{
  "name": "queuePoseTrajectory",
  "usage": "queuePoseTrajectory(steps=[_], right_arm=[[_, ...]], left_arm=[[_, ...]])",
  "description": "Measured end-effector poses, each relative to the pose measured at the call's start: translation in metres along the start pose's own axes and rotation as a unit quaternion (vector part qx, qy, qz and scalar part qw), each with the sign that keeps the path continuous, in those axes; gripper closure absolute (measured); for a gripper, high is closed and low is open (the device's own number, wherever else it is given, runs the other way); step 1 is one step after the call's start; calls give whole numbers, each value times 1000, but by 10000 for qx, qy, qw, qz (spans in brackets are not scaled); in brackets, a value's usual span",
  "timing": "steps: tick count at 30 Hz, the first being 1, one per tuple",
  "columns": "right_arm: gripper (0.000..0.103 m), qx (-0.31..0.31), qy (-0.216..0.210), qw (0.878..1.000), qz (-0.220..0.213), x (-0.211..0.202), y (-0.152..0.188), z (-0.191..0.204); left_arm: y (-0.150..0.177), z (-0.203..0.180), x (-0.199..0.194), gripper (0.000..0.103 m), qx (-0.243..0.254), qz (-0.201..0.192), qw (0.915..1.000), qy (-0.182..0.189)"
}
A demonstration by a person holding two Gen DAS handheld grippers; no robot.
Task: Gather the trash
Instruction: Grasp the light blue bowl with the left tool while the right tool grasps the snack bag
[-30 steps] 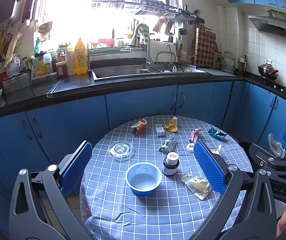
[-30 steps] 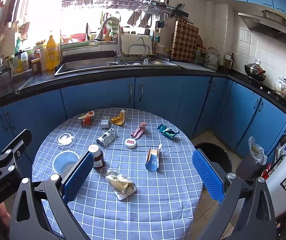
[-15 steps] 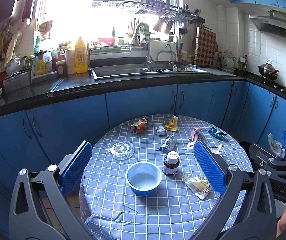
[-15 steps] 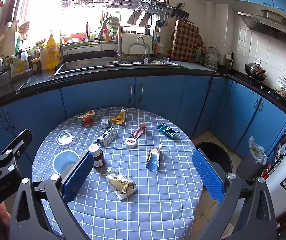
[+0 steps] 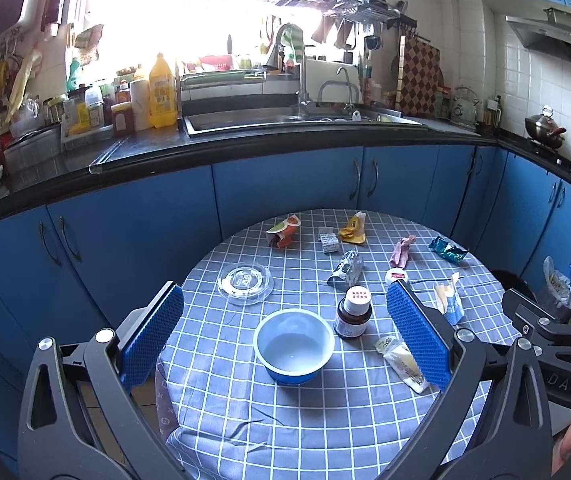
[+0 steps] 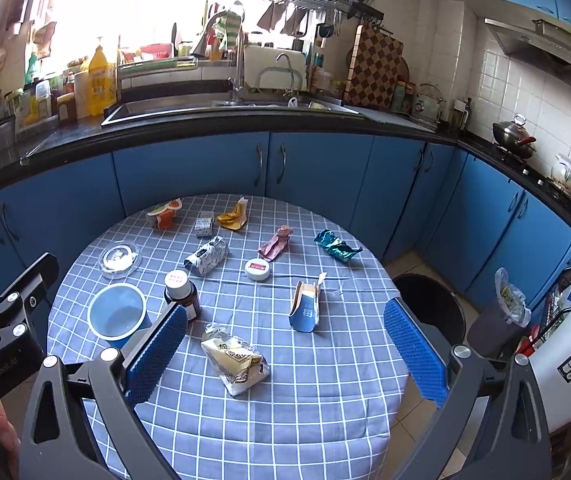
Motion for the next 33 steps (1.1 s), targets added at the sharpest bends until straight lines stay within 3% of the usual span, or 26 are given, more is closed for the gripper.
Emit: queuePoseTrajectory(steps=[4,12,26,28,31,33], right_arm=[[7,78,-352,9993,126,28,15,0],[7,373,-1224,9856,1105,100,81,2],[9,126,-1366,9752,1734,172,93,19],[30,8,-1272,9758,1781,174,94,22],[51,-172,-1298,9750,1797,172,93,27],[57,-146,-1336,9740,1824,170,94,28]], left_arm=[[14,-6,22,3,151,193,9997,31],[71,-11,86,3,564,1170,9914,154],[83,-40,153,4,725,1757,9813,310],[85,-38,158,11,711,1829,9801,309],[90,-38,162,26,722,1960,9771,401],[92,-37,162,26,725,1973,9768,411]])
Point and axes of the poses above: each gripper's, at about its wrist camera, not at the fingertips, and x roughly the way its jaws point, z to its left, y to its underside, the point moved 6 cm from there along x, roughly the way its jaws point, and after that the axes turned 11 degrees about -y, right-handed, at the moved point
